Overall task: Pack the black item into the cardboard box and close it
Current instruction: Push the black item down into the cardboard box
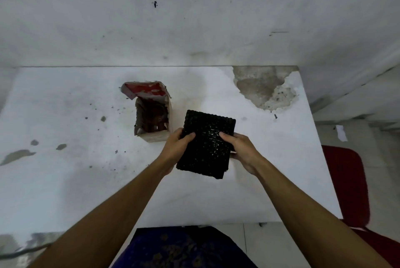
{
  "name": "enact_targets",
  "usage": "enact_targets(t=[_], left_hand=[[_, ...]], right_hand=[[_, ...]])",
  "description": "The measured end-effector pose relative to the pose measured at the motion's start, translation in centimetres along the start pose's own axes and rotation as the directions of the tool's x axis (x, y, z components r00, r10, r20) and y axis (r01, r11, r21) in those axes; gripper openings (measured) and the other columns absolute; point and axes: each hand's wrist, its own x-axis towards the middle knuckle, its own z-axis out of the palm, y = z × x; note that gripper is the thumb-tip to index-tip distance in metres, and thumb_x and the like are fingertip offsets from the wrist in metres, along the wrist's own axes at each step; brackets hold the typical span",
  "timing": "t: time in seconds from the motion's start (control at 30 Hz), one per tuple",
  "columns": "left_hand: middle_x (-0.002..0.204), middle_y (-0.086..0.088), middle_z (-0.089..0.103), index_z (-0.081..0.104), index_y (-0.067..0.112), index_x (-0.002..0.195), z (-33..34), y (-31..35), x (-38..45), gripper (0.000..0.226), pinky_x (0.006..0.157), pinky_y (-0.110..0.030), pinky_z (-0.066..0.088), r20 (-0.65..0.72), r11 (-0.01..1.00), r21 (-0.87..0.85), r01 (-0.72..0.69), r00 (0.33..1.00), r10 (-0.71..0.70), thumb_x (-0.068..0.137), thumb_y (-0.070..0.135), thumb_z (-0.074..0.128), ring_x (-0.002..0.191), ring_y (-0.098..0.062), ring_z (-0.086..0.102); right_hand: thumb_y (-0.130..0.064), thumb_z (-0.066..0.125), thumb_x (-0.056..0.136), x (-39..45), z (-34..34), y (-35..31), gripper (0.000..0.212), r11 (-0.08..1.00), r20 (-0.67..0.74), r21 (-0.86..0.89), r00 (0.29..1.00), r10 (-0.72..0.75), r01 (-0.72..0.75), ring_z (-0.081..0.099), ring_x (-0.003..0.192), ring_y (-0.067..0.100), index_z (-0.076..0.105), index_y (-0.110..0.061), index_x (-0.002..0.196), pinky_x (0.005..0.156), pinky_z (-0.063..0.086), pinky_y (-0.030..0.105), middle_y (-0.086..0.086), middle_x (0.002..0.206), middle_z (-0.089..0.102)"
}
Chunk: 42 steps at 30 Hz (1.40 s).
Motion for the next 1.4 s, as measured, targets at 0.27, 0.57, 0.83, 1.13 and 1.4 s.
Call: enact_targets(t=[0.27, 0.57, 0.83, 1.13, 1.4], left_hand=[[0.118, 0.003, 0.064, 0.053, 0.024, 0.125, -5.4, 1.1, -3.8, 0.033, 0.087, -0.029, 0.054, -0.165, 0.983, 0.087, -0.160, 0.971, 0.173, 0.094, 0.034, 0.058, 0.106, -0.014, 0.063], [0.107, 0.004, 0.067, 0.060, 0.019, 0.110, -12.4, 4.6, -3.1, 0.018, 0.069, -0.029, 0.056, -0.277, 0.888, 0.409, -0.211, 0.898, 0.341, 0.093, 0.017, 0.054, 0.092, -0.016, 0.067], [0.134, -0.007, 0.056, 0.063, 0.015, 0.125, -15.5, 4.4, 1.6, 0.035, 0.102, -0.047, 0.039, -0.109, 0.544, 0.815, -0.200, 0.869, 0.483, 0.092, 0.021, 0.053, 0.128, -0.031, 0.042], [0.157, -0.014, 0.022, 0.030, 0.027, 0.150, -15.9, 3.7, 2.8, 0.054, 0.113, -0.053, 0.028, 0.039, 0.488, 0.846, -0.215, 0.937, 0.347, 0.097, 0.032, 0.042, 0.144, -0.035, 0.016], [0.158, -0.011, 0.024, 0.021, 0.021, 0.153, -15.0, 3.9, 3.5, 0.057, 0.108, -0.053, 0.037, 0.019, 0.435, 0.885, -0.164, 0.948, 0.318, 0.099, 0.034, 0.034, 0.141, -0.034, 0.027]], right_hand=[[-0.024, 0.071, 0.088, -1.3, 5.6, -3.9, 0.028, 0.991, 0.024, 0.040, 0.991, -0.131, 0.130, 0.074, 0.090, 0.013, 0.067, -0.021, 0.116, 0.064, 0.057, 0.022, -0.002, 0.101, 0.077], [-0.034, 0.058, 0.097, 0.0, 13.6, -7.3, 0.032, 0.988, -0.027, 0.085, 0.992, -0.125, 0.126, 0.070, 0.102, 0.019, 0.060, -0.014, 0.122, 0.088, 0.058, 0.037, 0.005, 0.114, 0.071], [-0.025, 0.054, 0.100, 2.9, 17.7, -9.6, 0.024, 0.994, -0.061, 0.066, 0.995, -0.080, 0.084, 0.071, 0.096, 0.018, 0.064, -0.017, 0.120, 0.073, 0.057, 0.029, 0.002, 0.109, 0.073], [-0.017, 0.057, 0.096, 5.0, 19.4, -8.7, 0.019, 0.987, -0.188, -0.132, 0.975, -0.119, 0.094, 0.071, 0.091, 0.020, 0.069, -0.013, 0.110, 0.078, 0.060, 0.032, 0.007, 0.105, 0.074], [-0.031, 0.072, 0.082, 6.8, 21.5, -8.5, 0.025, 0.663, -0.286, -0.703, 0.750, -0.597, 0.259, 0.062, 0.078, 0.013, 0.062, -0.021, 0.103, 0.070, 0.051, 0.027, -0.003, 0.093, 0.071]])
